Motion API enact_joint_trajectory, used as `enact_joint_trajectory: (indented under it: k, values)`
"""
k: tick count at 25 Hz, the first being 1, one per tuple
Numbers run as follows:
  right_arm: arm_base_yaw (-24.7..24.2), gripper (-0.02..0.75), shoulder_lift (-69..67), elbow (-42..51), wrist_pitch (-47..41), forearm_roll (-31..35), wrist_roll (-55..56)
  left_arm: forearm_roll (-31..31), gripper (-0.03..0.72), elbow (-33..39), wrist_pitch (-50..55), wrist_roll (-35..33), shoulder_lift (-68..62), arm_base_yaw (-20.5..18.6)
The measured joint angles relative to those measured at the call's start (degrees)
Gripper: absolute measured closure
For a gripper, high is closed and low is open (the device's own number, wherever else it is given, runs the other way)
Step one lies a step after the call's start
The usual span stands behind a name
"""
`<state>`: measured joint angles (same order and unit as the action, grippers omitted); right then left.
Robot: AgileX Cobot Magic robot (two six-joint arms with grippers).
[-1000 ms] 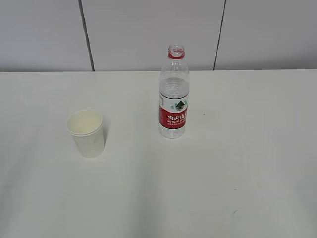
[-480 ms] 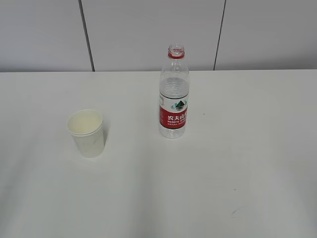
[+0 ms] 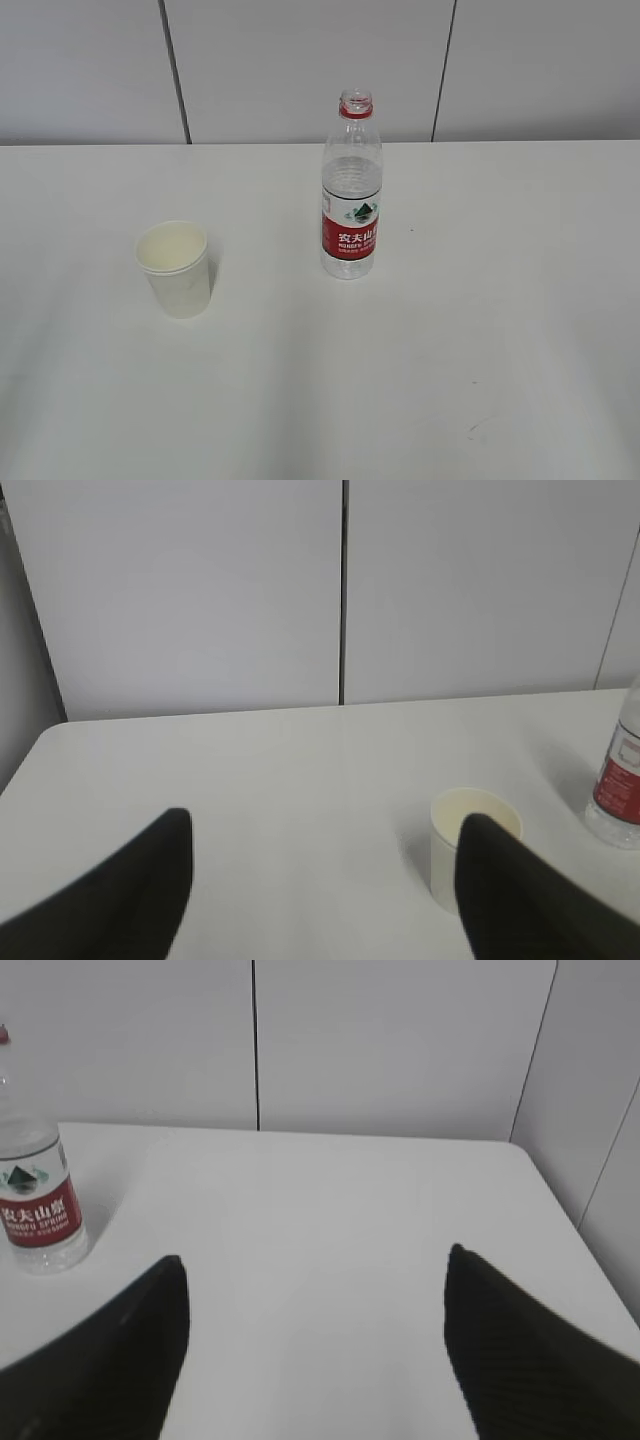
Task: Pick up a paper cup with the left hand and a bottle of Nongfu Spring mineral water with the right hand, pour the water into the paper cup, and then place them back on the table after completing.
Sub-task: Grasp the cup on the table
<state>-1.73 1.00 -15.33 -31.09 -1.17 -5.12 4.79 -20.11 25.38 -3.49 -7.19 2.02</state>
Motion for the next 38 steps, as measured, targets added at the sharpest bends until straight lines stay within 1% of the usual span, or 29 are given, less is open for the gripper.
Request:
enact_joint_trajectory:
  k: [6, 11, 16, 21, 23, 26, 33, 36, 38]
  values:
    - [0.2, 0.150, -4.0, 0.0, 5.4, 0.0, -0.1, 0.0, 0.188, 1.5, -4.1, 0.0, -0.8, 0.0]
    - [2.0, 0.150, -6.1, 2.5, 12.8, 0.0, -0.1, 0.0, 0.195, 3.4, -9.9, 0.0, -1.1, 0.0]
    - [3.7, 0.150, -9.4, 3.6, 18.6, 0.0, -0.1, -0.4, 0.199, 3.5, -14.0, 0.0, -4.3, 0.0]
    - [5.0, 0.150, -15.2, 5.0, 27.3, -0.5, -0.1, -1.0, 0.199, 3.5, -19.7, 0.0, -11.0, 0.0]
    - [5.0, 0.150, -18.3, 5.0, 29.9, -1.9, -0.1, -1.1, 0.199, 3.5, -21.8, 0.0, -14.6, 0.0]
    - [5.0, 0.150, -22.9, 5.0, 33.6, -3.3, -0.1, -1.1, 0.199, 3.7, -24.7, 0.0, -20.0, 0.0]
    - [5.0, 0.150, -30.2, 5.0, 40.4, -3.9, -0.1, -1.1, 0.200, 4.0, -31.8, 0.0, -30.9, 0.0]
    - [5.0, 0.150, -33.3, 5.0, 42.9, -3.9, 0.1, -0.9, 0.202, 4.0, -35.1, 0.0, -35.1, 1.5]
    - [5.0, 0.150, -35.7, 5.0, 45.3, -4.5, 0.6, -0.9, 0.206, 4.0, -37.1, 0.0, -38.1, 3.5]
